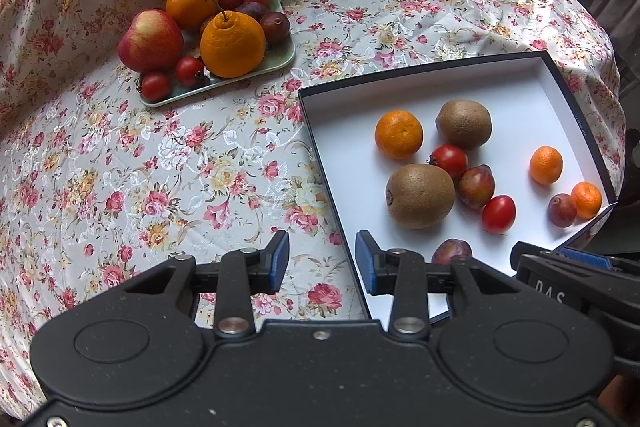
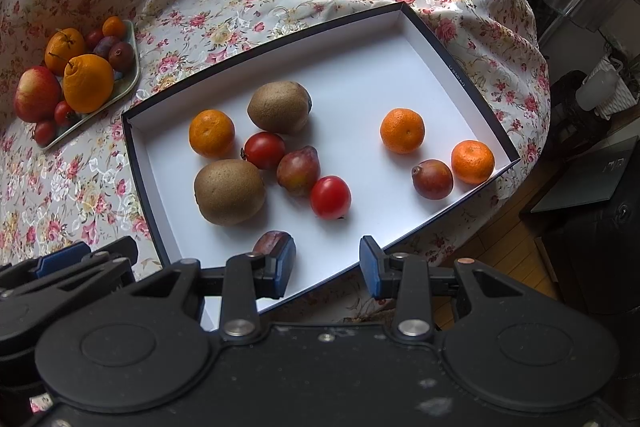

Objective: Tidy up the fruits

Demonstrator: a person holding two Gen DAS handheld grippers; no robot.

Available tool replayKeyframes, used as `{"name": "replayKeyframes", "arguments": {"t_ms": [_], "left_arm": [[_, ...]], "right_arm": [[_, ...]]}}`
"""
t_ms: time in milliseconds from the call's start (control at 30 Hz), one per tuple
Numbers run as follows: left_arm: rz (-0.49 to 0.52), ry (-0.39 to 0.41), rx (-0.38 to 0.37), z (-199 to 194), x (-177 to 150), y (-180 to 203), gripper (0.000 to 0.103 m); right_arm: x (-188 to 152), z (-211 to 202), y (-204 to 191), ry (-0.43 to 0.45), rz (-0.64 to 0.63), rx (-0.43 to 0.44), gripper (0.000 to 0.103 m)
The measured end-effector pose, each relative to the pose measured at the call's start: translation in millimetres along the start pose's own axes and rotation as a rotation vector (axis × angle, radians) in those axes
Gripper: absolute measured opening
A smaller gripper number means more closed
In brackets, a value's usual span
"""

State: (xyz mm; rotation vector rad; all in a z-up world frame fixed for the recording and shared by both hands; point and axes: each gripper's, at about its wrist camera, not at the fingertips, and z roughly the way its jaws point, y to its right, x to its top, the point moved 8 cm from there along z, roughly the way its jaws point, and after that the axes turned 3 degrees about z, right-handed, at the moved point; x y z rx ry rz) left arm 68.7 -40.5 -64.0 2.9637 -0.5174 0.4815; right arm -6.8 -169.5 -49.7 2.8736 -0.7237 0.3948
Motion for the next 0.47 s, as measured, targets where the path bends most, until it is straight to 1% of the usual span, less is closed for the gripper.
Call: {"name": "replayKeyframes", "arguments": {"t_ms": [167,467], "left_arm": [[-0.007,0.013,-0.014,-2.5,1.3,-0.2,0.047],[0.005,0.012,0.012,-1.2,1.3,0.3,0.048]], "right_arm": [[-0.2,0.1,-0.1,0.0,0.0,0.0,0.039],[-0.8,0.3,-0.8,-0.003,0.005,0.0,0.039]]}}
